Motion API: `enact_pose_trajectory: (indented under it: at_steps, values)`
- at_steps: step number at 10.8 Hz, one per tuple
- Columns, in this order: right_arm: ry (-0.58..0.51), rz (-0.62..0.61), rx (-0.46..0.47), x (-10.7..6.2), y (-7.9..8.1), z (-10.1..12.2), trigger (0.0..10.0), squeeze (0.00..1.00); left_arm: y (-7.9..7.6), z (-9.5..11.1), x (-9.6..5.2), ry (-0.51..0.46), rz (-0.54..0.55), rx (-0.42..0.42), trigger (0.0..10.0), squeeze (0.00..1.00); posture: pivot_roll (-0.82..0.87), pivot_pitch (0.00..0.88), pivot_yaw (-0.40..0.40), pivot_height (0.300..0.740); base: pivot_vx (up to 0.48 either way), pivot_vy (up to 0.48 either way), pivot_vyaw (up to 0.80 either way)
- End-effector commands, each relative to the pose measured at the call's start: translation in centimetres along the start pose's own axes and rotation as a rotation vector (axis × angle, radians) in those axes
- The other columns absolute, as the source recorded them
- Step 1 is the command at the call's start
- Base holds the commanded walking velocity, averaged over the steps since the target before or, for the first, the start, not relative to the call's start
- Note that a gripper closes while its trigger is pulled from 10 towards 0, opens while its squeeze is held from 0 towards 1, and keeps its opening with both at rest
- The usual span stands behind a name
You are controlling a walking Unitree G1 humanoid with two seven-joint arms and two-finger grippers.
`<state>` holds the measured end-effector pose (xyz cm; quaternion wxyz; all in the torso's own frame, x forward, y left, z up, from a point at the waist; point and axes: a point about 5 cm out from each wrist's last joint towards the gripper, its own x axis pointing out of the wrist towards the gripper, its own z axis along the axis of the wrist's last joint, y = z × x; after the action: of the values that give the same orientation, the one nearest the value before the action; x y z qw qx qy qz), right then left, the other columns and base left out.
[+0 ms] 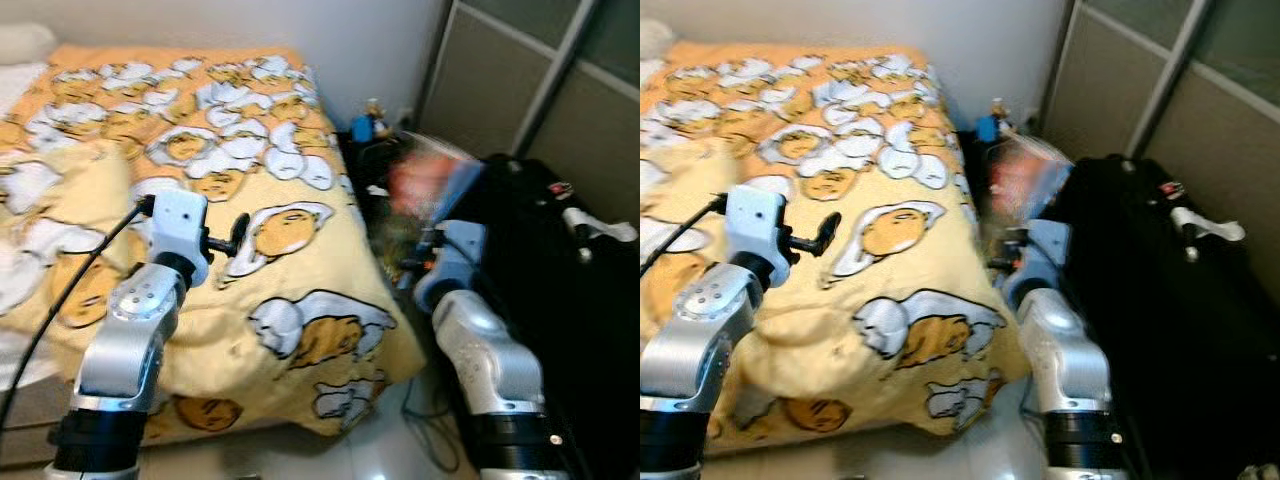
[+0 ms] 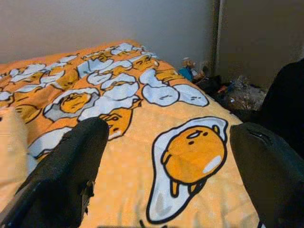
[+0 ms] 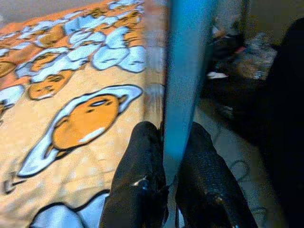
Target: Clean up the room
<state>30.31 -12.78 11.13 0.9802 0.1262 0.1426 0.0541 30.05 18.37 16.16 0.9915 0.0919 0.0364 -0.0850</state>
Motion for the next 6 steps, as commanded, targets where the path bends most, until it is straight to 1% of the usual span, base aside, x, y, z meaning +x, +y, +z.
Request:
enact_pose_trajectory:
  at_steps: [1,6]
  values:
    - [-0.045,-0.013,0.005,0.03,-0.38,1.26,10.0,0.00,-0.41,0.17,0.14,-0.002,-0.015,0.005,10.0,0.00,0.04,0.000,-0.016,0.740,0.000,0.296,0.00]
    - [-0.064,-0.022,-0.002,0.07,-0.31,1.50,10.0,0.00,-0.42,0.17,0.16,-0.002,-0.016,0.002,10.0,0.00,0.04,0.000,-0.019,0.740,0.000,0.307,0.00]
